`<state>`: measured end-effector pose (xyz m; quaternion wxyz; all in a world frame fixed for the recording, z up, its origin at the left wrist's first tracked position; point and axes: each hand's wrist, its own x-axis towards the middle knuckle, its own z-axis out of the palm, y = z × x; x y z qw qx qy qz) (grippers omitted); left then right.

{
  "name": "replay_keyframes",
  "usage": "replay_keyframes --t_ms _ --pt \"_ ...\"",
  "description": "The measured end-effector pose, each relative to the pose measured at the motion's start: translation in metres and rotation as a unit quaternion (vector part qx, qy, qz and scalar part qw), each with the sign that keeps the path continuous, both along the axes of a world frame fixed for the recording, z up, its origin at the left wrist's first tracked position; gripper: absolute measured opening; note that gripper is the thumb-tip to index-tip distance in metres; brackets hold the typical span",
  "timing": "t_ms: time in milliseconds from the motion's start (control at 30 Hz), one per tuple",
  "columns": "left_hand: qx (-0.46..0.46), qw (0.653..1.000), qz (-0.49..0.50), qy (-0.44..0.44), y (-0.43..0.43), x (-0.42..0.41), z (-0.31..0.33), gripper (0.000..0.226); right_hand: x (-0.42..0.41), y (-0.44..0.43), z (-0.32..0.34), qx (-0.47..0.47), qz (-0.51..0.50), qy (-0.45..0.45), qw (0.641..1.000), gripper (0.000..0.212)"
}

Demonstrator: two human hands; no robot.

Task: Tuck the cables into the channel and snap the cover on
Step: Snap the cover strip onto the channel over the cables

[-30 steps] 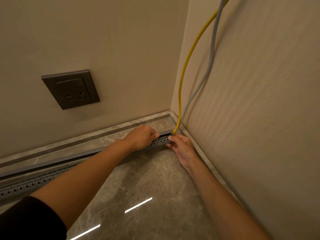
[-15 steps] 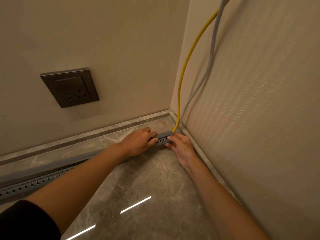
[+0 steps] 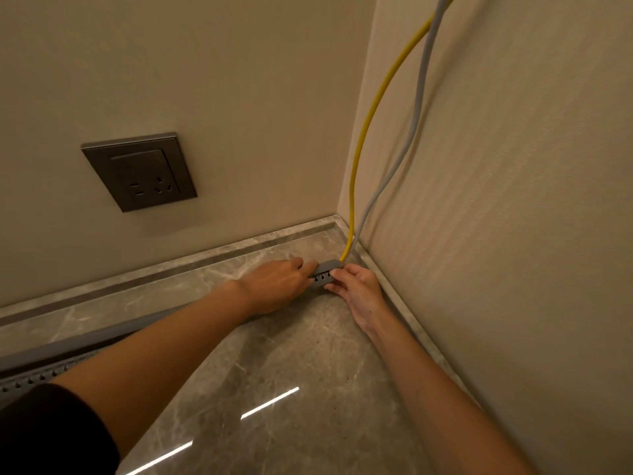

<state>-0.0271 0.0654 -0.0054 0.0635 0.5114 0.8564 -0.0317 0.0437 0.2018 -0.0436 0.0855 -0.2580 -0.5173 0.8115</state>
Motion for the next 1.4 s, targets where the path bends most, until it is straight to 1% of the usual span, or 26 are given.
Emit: replay_keyframes --t_ms 100,267,533,633,700,800,900,967,1033,1200,1300,1400 --pt "-0.03 0.999 0.024 -0.004 0.003 0.004 0.001 0.047 0.0 0.0 0.0 0.001 0.003 0.0 1.0 0.015" --pt "-0.044 0.997 0.062 -0.033 0.012 0.007 0.007 0.039 0.0 -0.001 0.0 0.001 0.002 -0.002 1.0 0.015" --pt "-0.005 0.997 0.063 -0.054 0.009 0.007 0.003 0.037 0.0 0.0 -0.002 0.006 0.002 -0.005 1.0 0.013" --pt "0.03 0.994 0.068 -0.079 0.002 0.004 -0.003 0.043 0.0 0.001 -0.003 -0.002 0.007 0.002 1.0 0.012" --pt "0.072 0.984 0.092 -0.132 -0.003 0.0 -0.005 0.047 -0.001 0.001 -0.004 -0.013 0.011 0.008 1.0 0.012" --pt "0.116 0.961 0.14 -0.206 -0.001 -0.006 -0.002 0.036 0.0 0.001 -0.004 -0.021 0.02 0.017 0.999 0.015" --pt "0.112 0.918 0.206 -0.319 0.0 -0.015 0.008 0.027 0.001 0.0 -0.002 -0.027 0.028 0.023 0.999 0.018" --pt "0.107 0.893 0.232 -0.37 -0.002 -0.022 0.012 0.017 0.001 0.001 -0.002 -0.044 0.027 0.028 0.998 0.017" --pt "0.11 0.886 0.239 -0.383 -0.003 -0.024 0.014 0.011 0.002 0.002 -0.001 -0.066 0.032 0.032 0.997 0.016" --pt "0.153 0.873 0.235 -0.399 -0.004 -0.019 0.014 0.027 -0.002 -0.001 0.001 -0.067 0.088 -0.006 0.994 0.018" --pt "0.173 0.871 0.229 -0.398 -0.005 -0.017 0.013 0.019 -0.004 -0.004 0.001 -0.08 0.091 -0.005 0.993 0.016" --pt "0.201 0.862 0.228 -0.406 -0.005 -0.02 0.014 0.019 -0.004 -0.004 0.002 -0.106 0.082 0.007 0.991 0.017"
